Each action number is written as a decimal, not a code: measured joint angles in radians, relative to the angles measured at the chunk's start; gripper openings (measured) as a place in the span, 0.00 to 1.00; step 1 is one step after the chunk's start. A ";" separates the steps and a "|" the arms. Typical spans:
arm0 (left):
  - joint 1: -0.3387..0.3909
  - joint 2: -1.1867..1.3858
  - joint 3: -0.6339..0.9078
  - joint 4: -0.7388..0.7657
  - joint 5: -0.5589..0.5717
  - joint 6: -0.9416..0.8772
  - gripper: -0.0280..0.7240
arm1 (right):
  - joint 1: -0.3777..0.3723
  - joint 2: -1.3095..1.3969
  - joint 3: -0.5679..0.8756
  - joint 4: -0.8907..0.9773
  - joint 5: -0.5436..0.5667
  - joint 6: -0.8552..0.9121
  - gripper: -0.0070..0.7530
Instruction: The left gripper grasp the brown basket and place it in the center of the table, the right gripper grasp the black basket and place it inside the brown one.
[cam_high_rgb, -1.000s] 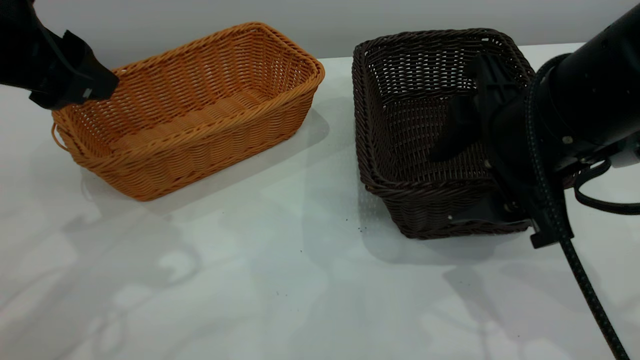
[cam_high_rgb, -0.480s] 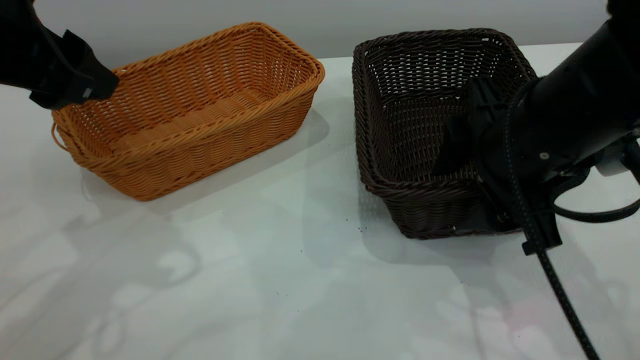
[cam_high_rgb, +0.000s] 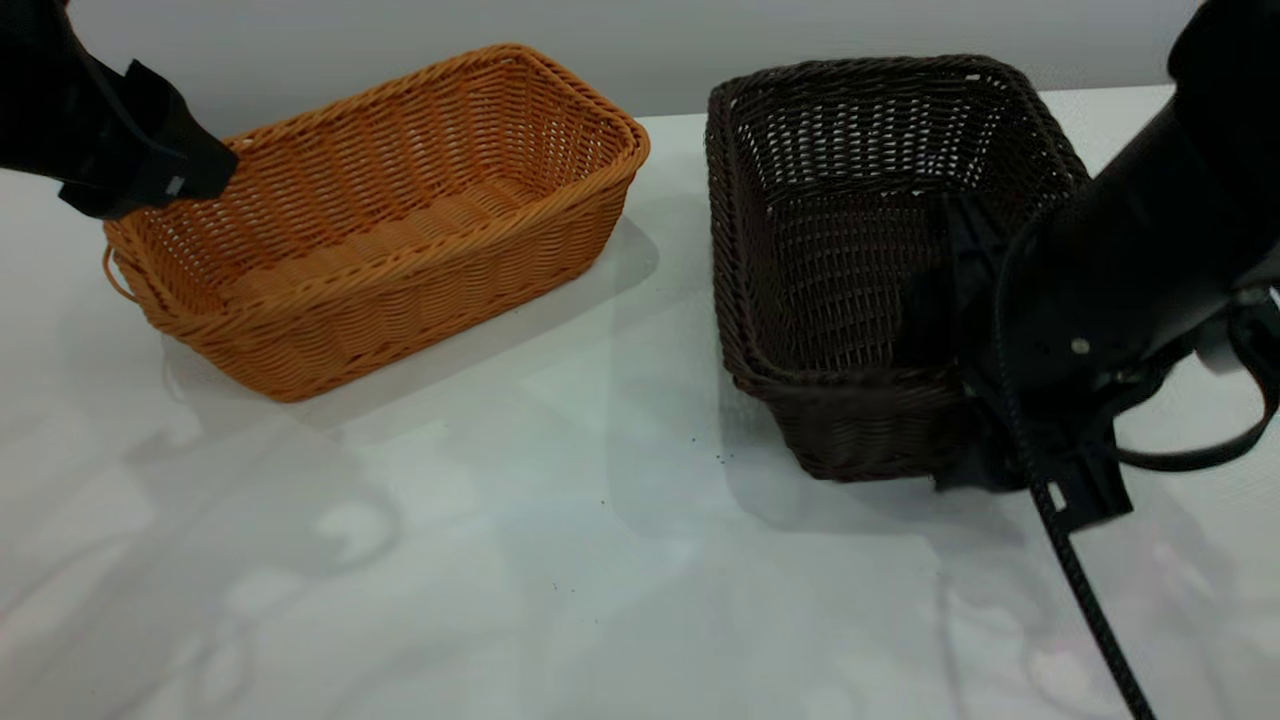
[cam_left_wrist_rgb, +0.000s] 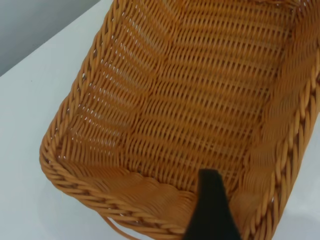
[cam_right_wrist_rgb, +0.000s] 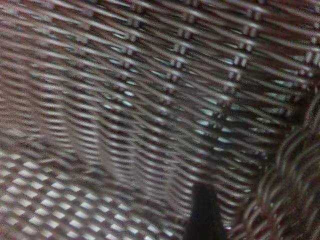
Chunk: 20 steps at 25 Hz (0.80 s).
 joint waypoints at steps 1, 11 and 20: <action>0.000 0.000 0.000 0.000 0.000 0.000 0.65 | 0.000 0.008 0.000 0.000 0.003 0.000 0.66; 0.000 0.000 0.001 0.000 0.013 0.001 0.65 | 0.000 0.030 -0.017 -0.003 0.097 -0.012 0.58; 0.000 0.000 0.001 0.000 0.011 0.001 0.65 | 0.000 0.030 -0.017 -0.003 0.179 -0.051 0.39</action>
